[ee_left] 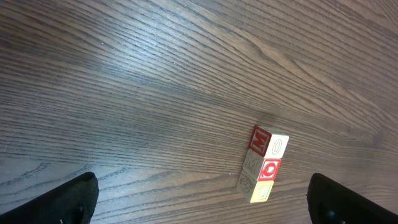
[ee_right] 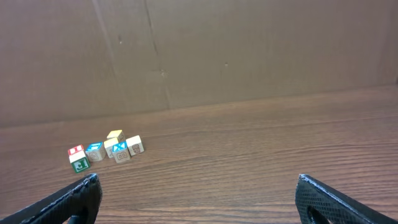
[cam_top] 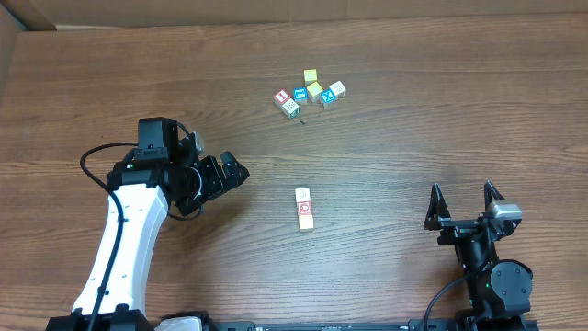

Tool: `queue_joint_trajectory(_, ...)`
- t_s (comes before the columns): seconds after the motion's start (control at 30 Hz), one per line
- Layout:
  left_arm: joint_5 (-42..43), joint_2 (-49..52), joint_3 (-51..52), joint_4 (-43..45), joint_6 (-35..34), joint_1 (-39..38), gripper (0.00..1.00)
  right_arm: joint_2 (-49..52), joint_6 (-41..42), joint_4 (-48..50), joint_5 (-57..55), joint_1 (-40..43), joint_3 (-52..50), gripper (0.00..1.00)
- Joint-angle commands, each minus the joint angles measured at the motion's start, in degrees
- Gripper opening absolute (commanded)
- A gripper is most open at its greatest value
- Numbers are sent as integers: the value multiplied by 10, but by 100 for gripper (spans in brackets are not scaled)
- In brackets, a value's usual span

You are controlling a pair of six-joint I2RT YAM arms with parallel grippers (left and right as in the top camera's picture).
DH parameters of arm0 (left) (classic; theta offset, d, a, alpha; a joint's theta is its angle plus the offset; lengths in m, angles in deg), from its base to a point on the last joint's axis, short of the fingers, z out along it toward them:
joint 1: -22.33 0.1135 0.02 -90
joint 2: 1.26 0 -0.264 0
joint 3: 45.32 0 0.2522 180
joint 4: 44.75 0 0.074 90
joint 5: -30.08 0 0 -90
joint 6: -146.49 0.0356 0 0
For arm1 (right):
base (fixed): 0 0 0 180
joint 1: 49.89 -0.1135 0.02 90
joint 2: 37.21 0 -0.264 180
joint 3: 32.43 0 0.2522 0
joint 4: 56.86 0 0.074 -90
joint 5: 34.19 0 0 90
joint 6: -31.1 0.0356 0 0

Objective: Flip 3 blocks

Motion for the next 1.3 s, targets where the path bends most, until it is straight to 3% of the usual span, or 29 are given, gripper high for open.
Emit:
queue_joint_trajectory(0.0,-37,-24,-5,1,3,0,100,-6,-4,3,1,2,-6,100)
queue_joint_trajectory(0.3,-136,-192,-5,0,3,0,100,-6,-4,3,1,2,-6,100)
queue_joint_trajectory(0.67,-152,-324,2,-15,3,0,100,-6,-4,3,1,2,-6,100)
queue_joint_trajectory(0.93,-161,-441,96,-14,3,0,100,-6,-4,3,1,2,-6,100)
queue_joint_trajectory(1.1,-176,-546,193,96,7,0,100,-6,-4,3,1,2,-6,100)
queue_joint_trajectory(1.27,-145,-649,278,273,13,0,100,-6,-4,3,1,2,-6,100)
